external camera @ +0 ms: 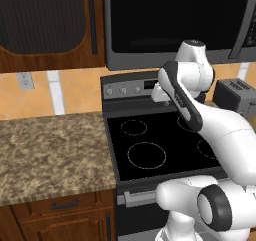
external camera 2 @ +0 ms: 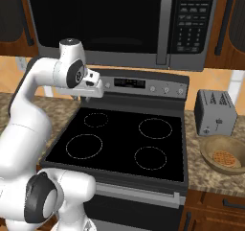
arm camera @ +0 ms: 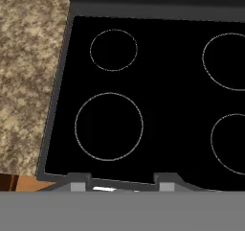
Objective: Open the microwave, place the bowl with waffle inside the microwave, then close the microwave door and turn it on.
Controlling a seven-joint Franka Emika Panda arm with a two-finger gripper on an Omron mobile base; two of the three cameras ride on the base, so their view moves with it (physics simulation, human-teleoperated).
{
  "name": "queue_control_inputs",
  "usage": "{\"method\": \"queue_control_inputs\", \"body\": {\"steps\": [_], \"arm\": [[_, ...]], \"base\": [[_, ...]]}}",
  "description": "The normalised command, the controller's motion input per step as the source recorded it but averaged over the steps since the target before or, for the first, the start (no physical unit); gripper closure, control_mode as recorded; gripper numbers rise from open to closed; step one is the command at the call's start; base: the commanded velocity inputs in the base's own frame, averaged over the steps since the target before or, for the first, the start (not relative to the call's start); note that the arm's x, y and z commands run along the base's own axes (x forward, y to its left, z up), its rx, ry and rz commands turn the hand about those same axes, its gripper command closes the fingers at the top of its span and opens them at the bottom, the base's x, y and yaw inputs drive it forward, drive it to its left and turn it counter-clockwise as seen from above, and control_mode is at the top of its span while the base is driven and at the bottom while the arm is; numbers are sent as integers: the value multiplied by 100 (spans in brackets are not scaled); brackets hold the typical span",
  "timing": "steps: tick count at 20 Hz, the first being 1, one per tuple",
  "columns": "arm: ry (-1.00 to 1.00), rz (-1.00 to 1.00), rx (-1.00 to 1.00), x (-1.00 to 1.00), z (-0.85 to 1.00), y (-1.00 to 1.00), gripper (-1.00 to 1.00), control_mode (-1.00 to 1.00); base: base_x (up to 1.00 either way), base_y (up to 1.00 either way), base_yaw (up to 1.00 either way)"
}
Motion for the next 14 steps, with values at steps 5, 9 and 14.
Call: {"method": "queue_control_inputs", "body": {"steps": [5,9,14], "arm": [[0,-1,0,-55,-3,-3,-100,-100],[-41,-6,0,-66,26,-60,-100,-100],[-27,-1,1,-36,61,-79,-100,-100]], "base": [[0,0,0],[0,0,0],[0,0,0]]}}
